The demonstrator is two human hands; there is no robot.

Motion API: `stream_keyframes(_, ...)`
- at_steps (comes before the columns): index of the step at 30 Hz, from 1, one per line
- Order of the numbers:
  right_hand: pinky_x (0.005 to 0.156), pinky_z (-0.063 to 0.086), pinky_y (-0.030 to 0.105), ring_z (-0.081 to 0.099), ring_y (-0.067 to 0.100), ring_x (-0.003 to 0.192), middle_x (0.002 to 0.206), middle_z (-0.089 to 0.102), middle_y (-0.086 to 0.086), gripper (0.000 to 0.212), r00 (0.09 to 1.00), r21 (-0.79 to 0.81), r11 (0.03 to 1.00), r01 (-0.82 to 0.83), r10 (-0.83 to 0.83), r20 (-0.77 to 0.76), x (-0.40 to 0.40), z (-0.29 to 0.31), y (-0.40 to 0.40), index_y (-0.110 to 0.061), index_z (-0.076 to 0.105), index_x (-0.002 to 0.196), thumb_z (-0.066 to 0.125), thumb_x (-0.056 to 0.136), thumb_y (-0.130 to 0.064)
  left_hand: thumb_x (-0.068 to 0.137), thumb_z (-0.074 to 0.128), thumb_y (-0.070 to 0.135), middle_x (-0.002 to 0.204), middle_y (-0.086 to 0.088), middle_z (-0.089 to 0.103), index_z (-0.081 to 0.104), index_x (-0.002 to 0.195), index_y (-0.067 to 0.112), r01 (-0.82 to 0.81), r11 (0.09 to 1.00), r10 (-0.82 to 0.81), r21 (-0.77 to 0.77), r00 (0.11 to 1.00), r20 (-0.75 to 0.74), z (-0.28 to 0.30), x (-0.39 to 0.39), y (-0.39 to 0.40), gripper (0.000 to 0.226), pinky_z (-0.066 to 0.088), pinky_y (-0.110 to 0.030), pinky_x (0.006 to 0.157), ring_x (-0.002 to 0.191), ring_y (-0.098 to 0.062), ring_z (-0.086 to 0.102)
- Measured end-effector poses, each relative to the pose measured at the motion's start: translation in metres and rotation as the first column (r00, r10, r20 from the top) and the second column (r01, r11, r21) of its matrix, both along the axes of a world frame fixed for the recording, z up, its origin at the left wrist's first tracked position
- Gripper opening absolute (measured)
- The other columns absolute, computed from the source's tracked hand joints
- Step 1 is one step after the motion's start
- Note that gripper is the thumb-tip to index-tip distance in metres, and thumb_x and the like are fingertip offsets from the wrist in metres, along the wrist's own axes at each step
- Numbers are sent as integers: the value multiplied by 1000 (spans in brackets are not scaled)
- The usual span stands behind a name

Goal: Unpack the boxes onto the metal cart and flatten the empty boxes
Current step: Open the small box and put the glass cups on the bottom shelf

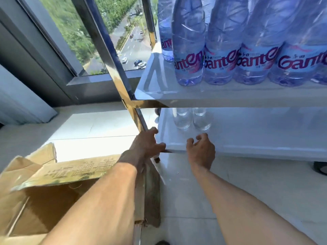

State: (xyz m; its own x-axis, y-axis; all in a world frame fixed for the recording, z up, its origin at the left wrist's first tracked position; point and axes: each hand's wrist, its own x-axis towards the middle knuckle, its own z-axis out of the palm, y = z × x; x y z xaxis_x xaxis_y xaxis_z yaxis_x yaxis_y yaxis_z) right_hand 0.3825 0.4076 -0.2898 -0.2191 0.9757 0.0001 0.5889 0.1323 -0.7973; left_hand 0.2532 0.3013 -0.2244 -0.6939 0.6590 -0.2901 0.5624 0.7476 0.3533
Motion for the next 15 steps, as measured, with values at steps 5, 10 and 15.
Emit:
stream_keyframes(5,58,36,22,57,20,67,77,68,4,14,901,65,910,-410,415,-124,-34,44,-98,-22,54,85,57,86,-36,83,64,25,72,-5,73,71,86,10,-75,947,197,-311,903,381,67,-18,-59,17,39,-19,49,49,-16,60)
stream_keyframes(10,48,47,28,57,17,61,68,61,0,5,608,220,594,-774,794,-2,-62,81,-174,-19,57,82,55,82,-24,85,54,9,68,0,72,70,80,8,-205,888,328,-412,909,255,94,-39,-145,17,46,-19,54,56,-13,68)
stream_keyframes(15,67,58,32,67,30,78,90,69,13,26,131,-27,143,-989,957,260,-77,72,-232,-11,69,101,56,85,-26,86,53,18,86,-4,70,69,105,9,-222,779,378,-586,912,158,54,-33,-225,27,53,-21,54,73,-18,67)
